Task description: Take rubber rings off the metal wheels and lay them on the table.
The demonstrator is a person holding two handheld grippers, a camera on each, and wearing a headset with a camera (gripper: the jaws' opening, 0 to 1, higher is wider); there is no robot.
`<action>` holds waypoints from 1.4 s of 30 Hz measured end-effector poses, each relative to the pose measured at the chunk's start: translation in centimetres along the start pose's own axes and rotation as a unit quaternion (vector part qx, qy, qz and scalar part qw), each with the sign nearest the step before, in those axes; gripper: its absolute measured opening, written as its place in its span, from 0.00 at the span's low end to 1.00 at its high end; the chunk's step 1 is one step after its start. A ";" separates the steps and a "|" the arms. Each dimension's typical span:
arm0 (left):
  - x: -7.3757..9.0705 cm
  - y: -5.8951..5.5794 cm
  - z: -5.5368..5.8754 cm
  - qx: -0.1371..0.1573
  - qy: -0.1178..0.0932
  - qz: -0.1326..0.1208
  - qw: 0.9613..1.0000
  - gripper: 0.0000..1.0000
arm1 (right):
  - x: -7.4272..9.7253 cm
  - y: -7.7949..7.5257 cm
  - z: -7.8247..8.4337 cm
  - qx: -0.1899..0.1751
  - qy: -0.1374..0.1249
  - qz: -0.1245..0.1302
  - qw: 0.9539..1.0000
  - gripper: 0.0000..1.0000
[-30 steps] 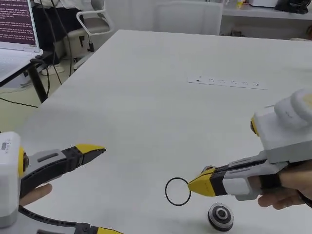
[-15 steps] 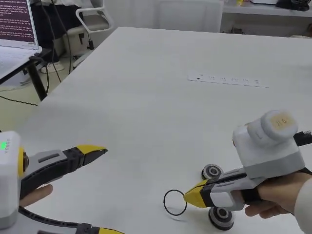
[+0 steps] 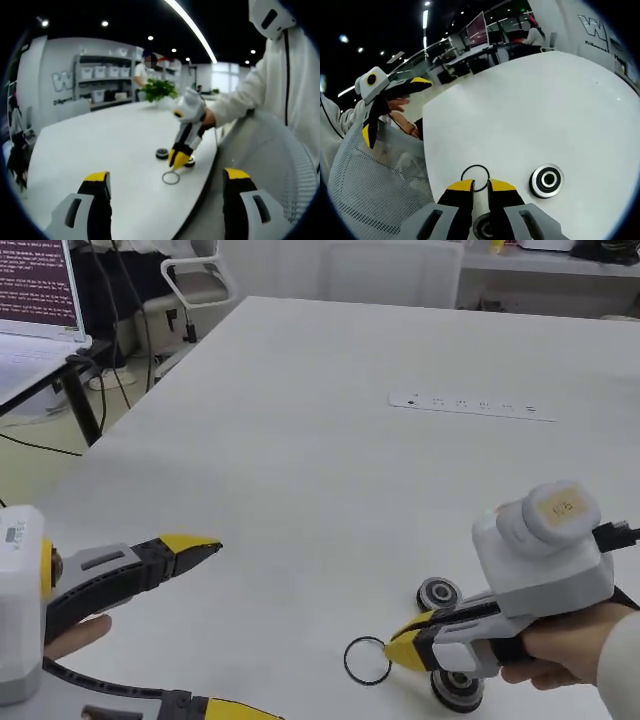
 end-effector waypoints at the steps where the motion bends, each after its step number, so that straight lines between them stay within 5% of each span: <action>1: 0.0 0.0 0.0 0.001 0.000 0.000 1.000 0.94 | 0.1 0.0 0.0 0.003 -0.002 0.000 1.000 0.06; 16: -0.1 -0.5 -0.3 -0.013 0.013 0.010 1.000 0.92 | 4.9 0.7 -2.6 0.024 -0.069 -0.014 0.997 0.09; 27: -0.3 -0.8 -0.9 -0.023 0.015 0.017 0.999 0.89 | 9.6 -1.2 -3.2 0.002 -0.127 0.006 0.992 0.09; 34: -0.7 -1.3 -2.2 -0.034 0.021 0.023 0.999 0.88 | 11.8 -2.9 -2.7 -0.013 -0.148 0.028 0.989 0.12; 42: -1.4 -2.6 -5.0 -0.051 0.020 0.010 0.998 0.86 | 12.7 -4.0 -1.1 -0.024 -0.153 0.029 0.987 0.13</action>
Point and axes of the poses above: the centre of the closed fingertips' face, and the gripper's own axes: x roughly backward along the fingers, y roughly to its left, z roughly out of its underside, the point moved 1 cm from there along x, roughly backward along the fingers, and after that the axes turned 14 degrees about z, right-handed, at the moved point
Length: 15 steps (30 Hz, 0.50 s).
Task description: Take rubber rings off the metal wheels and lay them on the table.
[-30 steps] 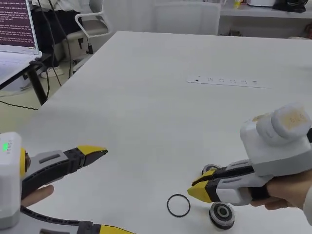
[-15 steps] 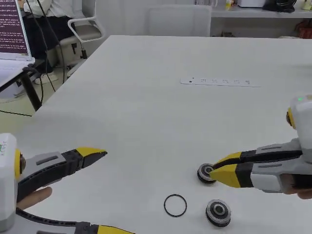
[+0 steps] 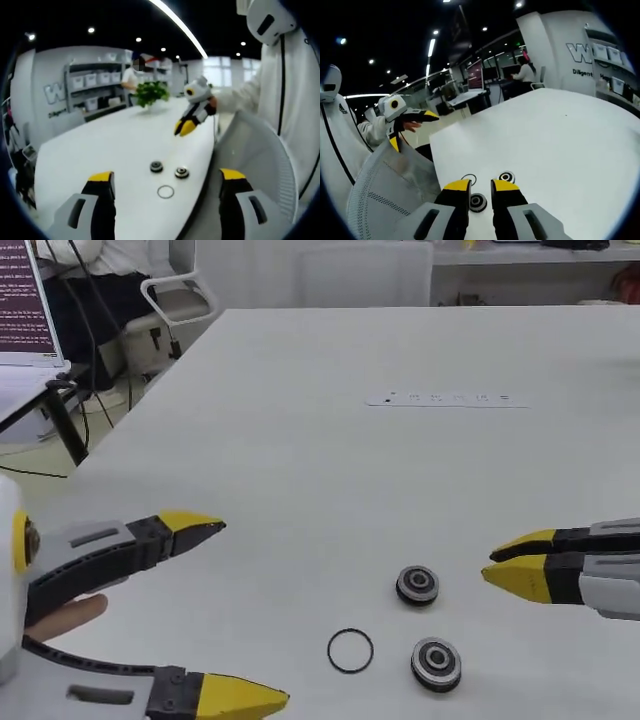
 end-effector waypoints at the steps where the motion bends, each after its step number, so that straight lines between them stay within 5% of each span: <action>1: -0.1 0.0 -0.3 0.001 0.000 -0.003 1.000 0.85 | 0.2 0.0 0.4 -0.002 0.001 0.000 1.000 0.13; 15: -2.1 -0.6 -3.7 -0.010 -0.006 -0.010 1.000 0.82 | 1.2 0.7 3.4 -0.001 0.017 -0.024 1.000 0.16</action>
Point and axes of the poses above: the centre of the closed fingertips' face, and the gripper's own axes: x roughly backward along the fingers, y roughly to its left, z roughly out of its underside, the point moved 1 cm from there along x, roughly backward along the fingers, and after that the axes turned 14 degrees about z, right-handed, at the moved point
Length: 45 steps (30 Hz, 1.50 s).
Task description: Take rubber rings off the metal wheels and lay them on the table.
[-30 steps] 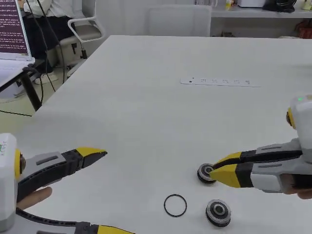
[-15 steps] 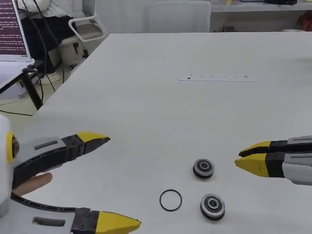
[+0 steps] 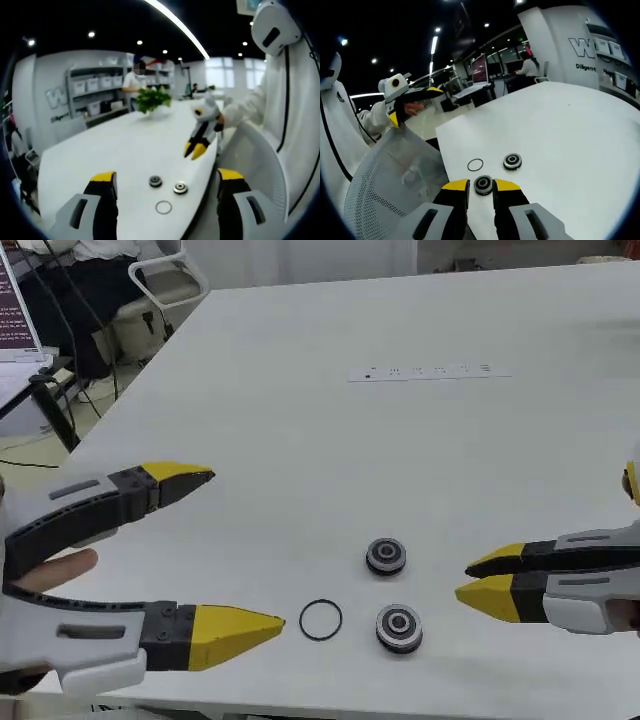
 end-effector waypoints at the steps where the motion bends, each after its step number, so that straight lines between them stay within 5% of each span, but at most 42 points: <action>1: -0.2 -0.1 -0.2 -0.002 0.001 0.001 1.000 0.82 | 0.1 -0.1 0.1 0.003 0.001 0.000 1.000 0.16; 7: -2.1 -0.6 -1.0 -0.016 0.007 0.018 1.000 0.79 | 0.4 -0.3 0.9 0.009 0.007 -0.002 1.000 0.17; 10: -2.9 -1.0 0.0 -0.024 0.044 0.029 0.998 0.72 | 0.6 0.0 2.0 0.020 0.017 -0.006 1.000 0.17; 25: -5.9 -1.5 -0.4 -0.014 0.015 0.050 0.999 0.66 | 0.0 0.4 4.4 0.035 0.034 -0.025 0.998 0.17; 34: -8.2 -1.8 0.0 -0.013 0.022 0.070 0.997 0.60 | -1.3 0.2 4.6 0.042 0.038 -0.040 0.998 0.17; 42: -9.8 -1.4 1.2 -0.015 0.045 0.087 0.995 0.53 | -3.0 -0.1 4.7 0.045 0.041 -0.050 0.997 0.17; 45: -10.6 -1.2 2.7 -0.001 0.064 0.096 0.993 0.49 | -3.7 0.1 4.8 0.030 0.042 -0.060 0.997 0.17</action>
Point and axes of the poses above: the centre of the closed fingertips' face, and the gripper's own axes: x roughly backward along the fingers, y roughly to its left, z roughly out of its underside, the point moved 1 cm from there along x, roughly backward along the fingers, and after that the axes turned 14 degrees about z, right-handed, at the moved point
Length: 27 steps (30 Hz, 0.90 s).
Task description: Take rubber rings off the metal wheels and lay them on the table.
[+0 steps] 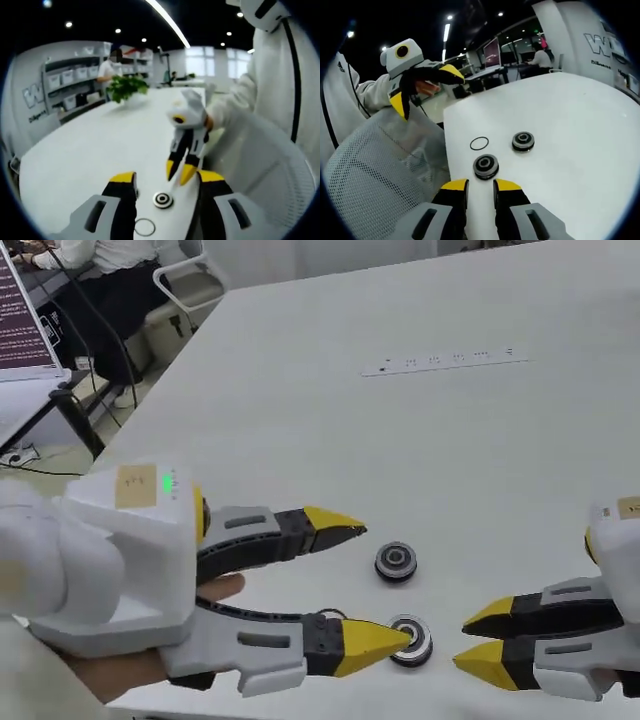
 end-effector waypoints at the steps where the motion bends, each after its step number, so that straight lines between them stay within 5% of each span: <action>1: -0.4 0.1 0.6 0.004 0.009 0.004 1.000 0.47 | -0.2 0.0 0.0 -0.004 0.000 -0.003 1.000 0.17; 11: -2.6 1.0 3.2 0.020 0.036 0.030 0.999 0.41 | -1.6 -0.1 0.6 0.006 0.008 -0.007 1.000 0.17; 18: -3.6 2.5 5.5 0.047 0.044 0.018 0.998 0.33 | -2.3 -0.1 0.7 0.019 0.006 -0.011 1.000 0.18; 27: -5.2 2.3 7.6 0.064 0.065 0.035 0.995 0.23 | -2.9 -0.4 0.8 0.029 0.005 -0.010 1.000 0.19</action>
Point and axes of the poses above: the centre of the closed fingertips' face, and the gripper's own axes: x roughly backward along the fingers, y roughly to its left, z roughly out of its underside, the point moved 1 cm from there along x, roughly backward along the fingers, and after that the axes turned 14 degrees about z, right-handed, at the moved point
